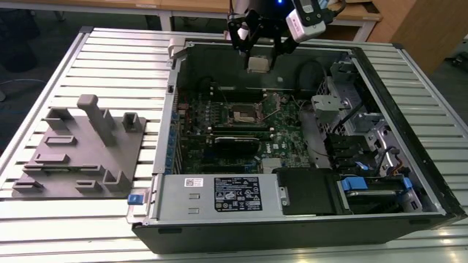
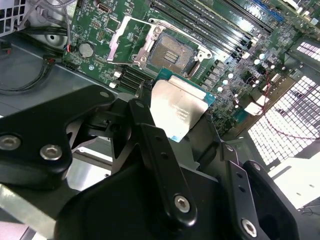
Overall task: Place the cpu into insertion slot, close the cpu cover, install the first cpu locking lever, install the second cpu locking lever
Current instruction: 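Place the cpu into insertion slot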
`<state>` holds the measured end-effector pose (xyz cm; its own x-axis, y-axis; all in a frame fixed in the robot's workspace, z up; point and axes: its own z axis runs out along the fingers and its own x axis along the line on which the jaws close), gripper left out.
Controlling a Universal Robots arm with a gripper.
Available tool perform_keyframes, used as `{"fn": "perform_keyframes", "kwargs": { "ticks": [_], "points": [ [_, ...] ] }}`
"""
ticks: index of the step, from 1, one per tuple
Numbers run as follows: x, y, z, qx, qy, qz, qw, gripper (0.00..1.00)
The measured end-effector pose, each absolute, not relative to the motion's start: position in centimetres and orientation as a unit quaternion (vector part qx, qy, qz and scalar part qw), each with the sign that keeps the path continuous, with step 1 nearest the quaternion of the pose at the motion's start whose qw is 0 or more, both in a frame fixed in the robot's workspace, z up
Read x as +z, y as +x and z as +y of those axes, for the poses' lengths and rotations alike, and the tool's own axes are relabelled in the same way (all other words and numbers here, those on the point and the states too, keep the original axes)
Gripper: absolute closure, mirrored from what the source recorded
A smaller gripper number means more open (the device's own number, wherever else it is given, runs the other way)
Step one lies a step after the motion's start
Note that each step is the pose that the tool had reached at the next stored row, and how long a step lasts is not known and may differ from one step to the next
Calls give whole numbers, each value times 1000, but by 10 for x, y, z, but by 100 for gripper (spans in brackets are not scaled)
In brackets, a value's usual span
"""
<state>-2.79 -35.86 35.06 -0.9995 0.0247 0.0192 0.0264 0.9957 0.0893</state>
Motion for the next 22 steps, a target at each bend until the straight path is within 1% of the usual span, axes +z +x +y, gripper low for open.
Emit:
{"fn": "perform_keyframes", "kwargs": {
  "ticks": [22],
  "points": [
    [345, -28, -359, -45, -13, -999, 9, 46]
  ]
}}
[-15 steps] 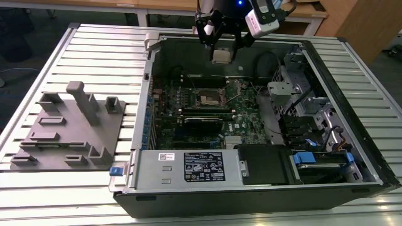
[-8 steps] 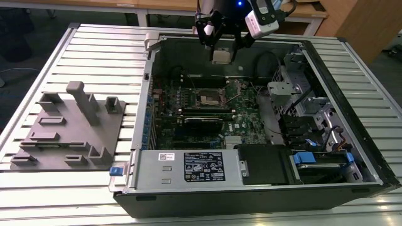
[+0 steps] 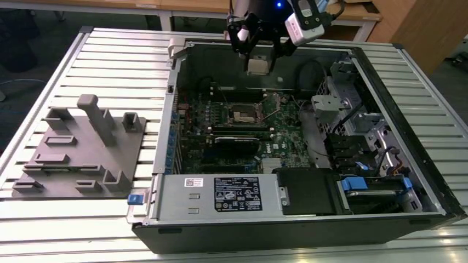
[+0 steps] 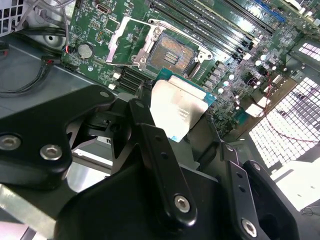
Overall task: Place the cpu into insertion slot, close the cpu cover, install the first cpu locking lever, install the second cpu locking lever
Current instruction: 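Place the cpu into insertion slot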
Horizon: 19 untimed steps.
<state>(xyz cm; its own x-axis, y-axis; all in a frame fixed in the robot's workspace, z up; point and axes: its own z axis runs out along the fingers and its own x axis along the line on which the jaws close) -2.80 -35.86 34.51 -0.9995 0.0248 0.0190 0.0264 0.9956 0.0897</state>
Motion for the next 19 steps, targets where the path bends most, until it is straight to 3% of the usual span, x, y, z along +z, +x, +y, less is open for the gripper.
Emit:
{"fn": "perform_keyframes", "kwargs": {
  "ticks": [19],
  "points": [
    [341, -31, -359, -45, -13, -999, 9, 46]
  ]
}}
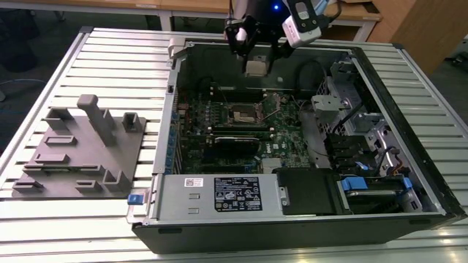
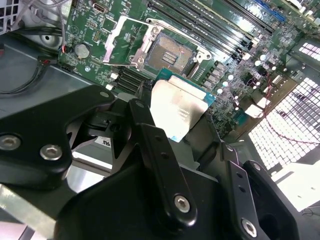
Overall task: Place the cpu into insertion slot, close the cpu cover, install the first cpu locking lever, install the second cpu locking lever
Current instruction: 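Place the cpu into insertion slot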
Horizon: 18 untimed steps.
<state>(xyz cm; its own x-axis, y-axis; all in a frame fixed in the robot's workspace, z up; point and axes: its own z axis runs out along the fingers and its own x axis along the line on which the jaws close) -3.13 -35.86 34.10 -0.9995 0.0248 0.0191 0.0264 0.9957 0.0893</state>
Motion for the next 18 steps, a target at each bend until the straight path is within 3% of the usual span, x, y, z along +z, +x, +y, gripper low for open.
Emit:
{"fn": "perform_keyframes", "kwargs": {
  "ticks": [18],
  "points": [
    [326, -33, -359, -45, -13, -999, 8, 46]
  ]
}}
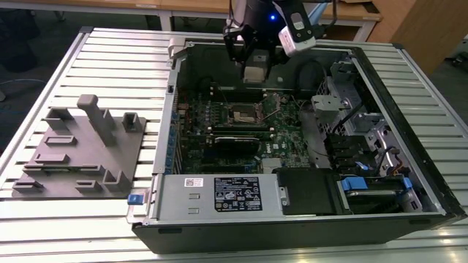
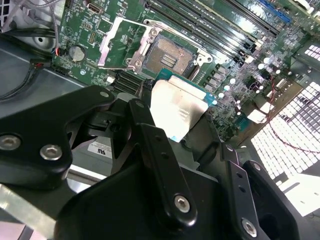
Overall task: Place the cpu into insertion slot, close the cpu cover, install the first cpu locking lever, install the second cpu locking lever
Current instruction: 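Place the cpu into insertion slot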
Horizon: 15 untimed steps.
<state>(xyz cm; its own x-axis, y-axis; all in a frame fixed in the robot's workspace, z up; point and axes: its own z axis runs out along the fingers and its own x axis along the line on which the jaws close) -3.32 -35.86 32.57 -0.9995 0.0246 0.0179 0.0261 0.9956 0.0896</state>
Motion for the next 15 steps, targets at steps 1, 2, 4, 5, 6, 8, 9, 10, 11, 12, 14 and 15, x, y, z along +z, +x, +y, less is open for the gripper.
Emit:
{"fn": "perform_keyframes", "kwargs": {
  "ticks": [1, 2, 4, 5, 6, 8, 9, 10, 11, 12, 14, 15],
  "points": [
    [325, -34, -359, -45, -13, -999, 8, 46],
    [324, -34, -359, -45, -13, -999, 7, 46],
    [321, -35, -359, -46, -13, -999, 6, 46],
    [320, -35, -359, -46, -13, -999, 5, 46],
    [319, -36, -359, -46, -12, -999, 5, 46],
    [316, -36, -359, -47, -12, -999, 5, 46],
    [314, -36, -359, -47, -12, -999, 4, 46],
    [313, -36, -359, -47, -12, -999, 4, 46],
    [311, -37, -359, -47, -12, -999, 4, 46],
    [310, -37, -359, -47, -12, -999, 4, 46],
    [307, -37, -359, -47, -12, -999, 4, 46],
    [306, -38, -359, -47, -12, -999, 4, 46]
  ]
}}
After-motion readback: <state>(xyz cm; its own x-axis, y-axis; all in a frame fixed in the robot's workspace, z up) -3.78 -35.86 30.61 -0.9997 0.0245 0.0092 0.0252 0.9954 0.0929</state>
